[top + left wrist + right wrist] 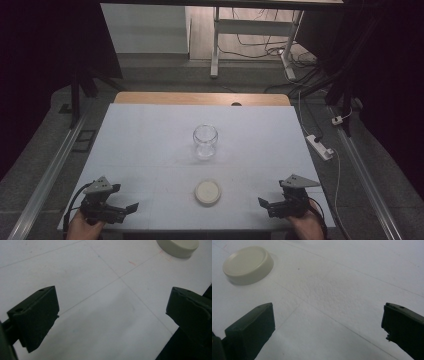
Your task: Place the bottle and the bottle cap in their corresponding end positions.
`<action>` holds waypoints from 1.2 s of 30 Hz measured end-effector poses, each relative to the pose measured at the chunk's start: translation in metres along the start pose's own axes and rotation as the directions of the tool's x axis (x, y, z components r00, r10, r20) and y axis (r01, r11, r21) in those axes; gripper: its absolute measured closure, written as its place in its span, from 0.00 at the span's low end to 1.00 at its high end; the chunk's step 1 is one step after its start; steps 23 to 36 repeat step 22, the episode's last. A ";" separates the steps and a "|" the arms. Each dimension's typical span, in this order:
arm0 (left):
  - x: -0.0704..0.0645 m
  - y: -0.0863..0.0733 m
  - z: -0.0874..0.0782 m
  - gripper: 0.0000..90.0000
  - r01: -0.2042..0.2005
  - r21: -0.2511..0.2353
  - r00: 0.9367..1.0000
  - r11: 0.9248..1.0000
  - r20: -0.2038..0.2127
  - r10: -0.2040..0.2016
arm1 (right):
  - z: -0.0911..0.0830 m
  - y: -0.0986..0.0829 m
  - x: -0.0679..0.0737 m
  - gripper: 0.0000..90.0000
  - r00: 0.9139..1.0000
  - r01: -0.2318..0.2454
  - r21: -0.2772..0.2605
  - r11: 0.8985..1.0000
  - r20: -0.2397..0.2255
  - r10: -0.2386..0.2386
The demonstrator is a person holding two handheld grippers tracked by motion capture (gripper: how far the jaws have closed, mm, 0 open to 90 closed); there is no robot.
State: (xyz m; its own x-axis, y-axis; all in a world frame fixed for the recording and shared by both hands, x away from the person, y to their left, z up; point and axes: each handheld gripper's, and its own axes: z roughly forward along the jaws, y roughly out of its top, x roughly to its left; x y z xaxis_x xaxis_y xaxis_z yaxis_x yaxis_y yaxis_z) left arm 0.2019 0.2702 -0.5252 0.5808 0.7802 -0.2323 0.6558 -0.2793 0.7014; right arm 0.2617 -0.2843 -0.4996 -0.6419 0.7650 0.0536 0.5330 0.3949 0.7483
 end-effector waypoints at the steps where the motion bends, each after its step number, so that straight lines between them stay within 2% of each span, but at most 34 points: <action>1: 0.000 -0.002 -0.002 0.00 0.006 -0.001 1.000 1.000 -0.005 -0.006 | -0.001 -0.001 -0.001 0.00 1.000 -0.004 0.000 1.000 0.004 0.004; 9: 0.000 -0.011 -0.013 0.00 0.022 -0.010 0.999 1.000 -0.039 -0.022 | -0.010 -0.009 -0.003 0.00 0.999 -0.034 0.000 0.999 0.020 0.034; 19: -0.006 -0.018 -0.019 0.00 0.011 0.037 0.995 0.999 -0.095 -0.007 | -0.019 -0.014 -0.002 0.00 0.998 -0.048 0.014 0.999 0.040 0.048; 36: -0.006 -0.018 -0.019 0.00 0.016 0.042 0.996 0.999 -0.092 -0.012 | -0.020 -0.015 -0.003 0.00 0.998 -0.052 0.016 0.999 0.038 0.051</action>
